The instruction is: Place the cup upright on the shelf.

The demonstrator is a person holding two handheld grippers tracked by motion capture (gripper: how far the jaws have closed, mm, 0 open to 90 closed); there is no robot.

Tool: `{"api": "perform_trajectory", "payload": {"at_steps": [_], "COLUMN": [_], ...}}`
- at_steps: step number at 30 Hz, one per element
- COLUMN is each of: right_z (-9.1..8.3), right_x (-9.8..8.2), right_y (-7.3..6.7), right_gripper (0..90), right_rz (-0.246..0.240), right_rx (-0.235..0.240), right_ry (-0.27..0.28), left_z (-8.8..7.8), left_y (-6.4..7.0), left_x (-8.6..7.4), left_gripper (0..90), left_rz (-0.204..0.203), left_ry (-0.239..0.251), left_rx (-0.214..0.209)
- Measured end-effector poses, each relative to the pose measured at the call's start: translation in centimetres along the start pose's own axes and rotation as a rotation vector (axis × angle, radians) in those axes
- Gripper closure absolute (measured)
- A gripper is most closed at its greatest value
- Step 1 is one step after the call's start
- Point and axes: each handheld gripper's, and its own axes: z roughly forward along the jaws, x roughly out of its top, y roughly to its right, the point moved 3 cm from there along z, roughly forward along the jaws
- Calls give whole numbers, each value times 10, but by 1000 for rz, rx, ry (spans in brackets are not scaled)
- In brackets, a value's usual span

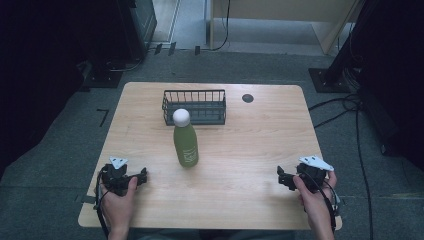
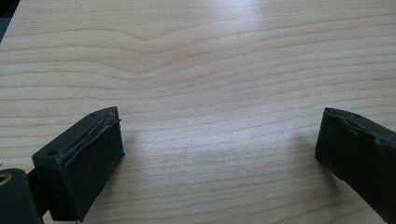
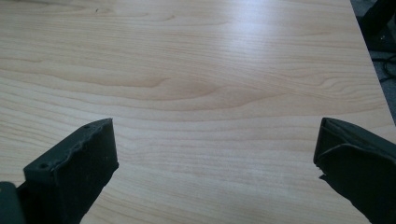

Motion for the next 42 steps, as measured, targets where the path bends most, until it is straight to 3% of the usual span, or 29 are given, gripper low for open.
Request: {"api": "perform_trajectory", "payload": {"at_steps": [11,28,42], "right_z": [-2,3,9], "right_x": [20,36,52], "right_y": [-14,-42,-77], "right_gripper": [0,0,0], "right_rz": [-27,-74,-110], "right_rx": [32,91,158], "right_ry": [27,38,52], "left_z": [0,0,0], "left_y": [0,0,0], "left_x": [0,0,0], "left_gripper": [12,12,12], "left_rz": [0,0,0], "left_ry": [0,0,1], "left_rx": [0,0,0]}}
